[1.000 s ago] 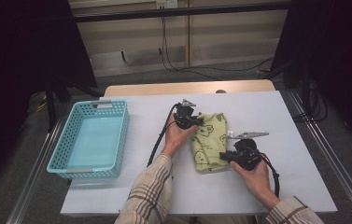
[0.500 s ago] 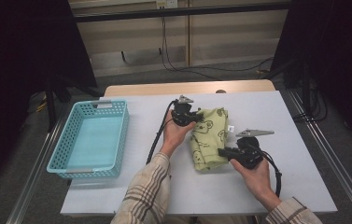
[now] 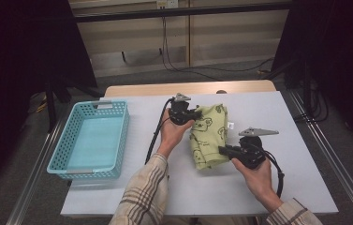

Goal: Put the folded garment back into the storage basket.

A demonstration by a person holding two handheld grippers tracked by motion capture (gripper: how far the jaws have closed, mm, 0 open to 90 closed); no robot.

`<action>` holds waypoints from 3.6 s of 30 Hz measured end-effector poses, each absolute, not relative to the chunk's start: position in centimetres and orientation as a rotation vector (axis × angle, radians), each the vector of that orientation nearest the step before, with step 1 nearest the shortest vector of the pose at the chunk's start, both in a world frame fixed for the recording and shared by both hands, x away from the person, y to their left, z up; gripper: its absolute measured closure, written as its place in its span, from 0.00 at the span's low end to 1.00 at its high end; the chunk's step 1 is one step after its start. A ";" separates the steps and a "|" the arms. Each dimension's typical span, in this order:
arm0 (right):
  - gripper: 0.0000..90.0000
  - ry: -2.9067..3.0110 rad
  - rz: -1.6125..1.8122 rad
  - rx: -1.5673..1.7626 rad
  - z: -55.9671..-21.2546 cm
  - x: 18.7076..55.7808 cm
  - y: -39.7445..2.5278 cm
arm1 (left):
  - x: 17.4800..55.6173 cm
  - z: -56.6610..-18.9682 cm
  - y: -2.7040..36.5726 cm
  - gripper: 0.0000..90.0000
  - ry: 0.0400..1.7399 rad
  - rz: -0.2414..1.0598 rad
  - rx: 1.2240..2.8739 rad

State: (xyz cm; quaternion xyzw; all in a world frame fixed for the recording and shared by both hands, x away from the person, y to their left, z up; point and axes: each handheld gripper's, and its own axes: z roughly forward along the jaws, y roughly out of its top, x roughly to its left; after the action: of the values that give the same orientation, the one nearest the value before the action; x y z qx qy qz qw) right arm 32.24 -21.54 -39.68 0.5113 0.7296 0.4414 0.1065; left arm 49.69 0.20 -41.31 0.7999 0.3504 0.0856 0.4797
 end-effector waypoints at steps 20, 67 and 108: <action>0.90 2.137 1.342 1.448 -38.5 32.8 -19.2 | 49.5 -39.7 3.5 0.85 0.879 0.262 1.913; 0.90 2.153 1.480 1.326 -34.8 35.3 -11.4 | 49.4 -34.0 12.1 0.85 0.982 0.433 1.804; 0.90 2.201 1.564 1.187 -31.5 36.5 -4.5 | 48.7 -30.2 19.2 0.85 1.040 0.534 1.706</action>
State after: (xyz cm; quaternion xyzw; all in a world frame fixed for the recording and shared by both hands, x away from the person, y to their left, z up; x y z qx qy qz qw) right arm 36.47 -4.51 -31.51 0.4007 0.7428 0.5278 0.0959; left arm 48.75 19.18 -30.20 0.7088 0.4323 0.2221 0.5113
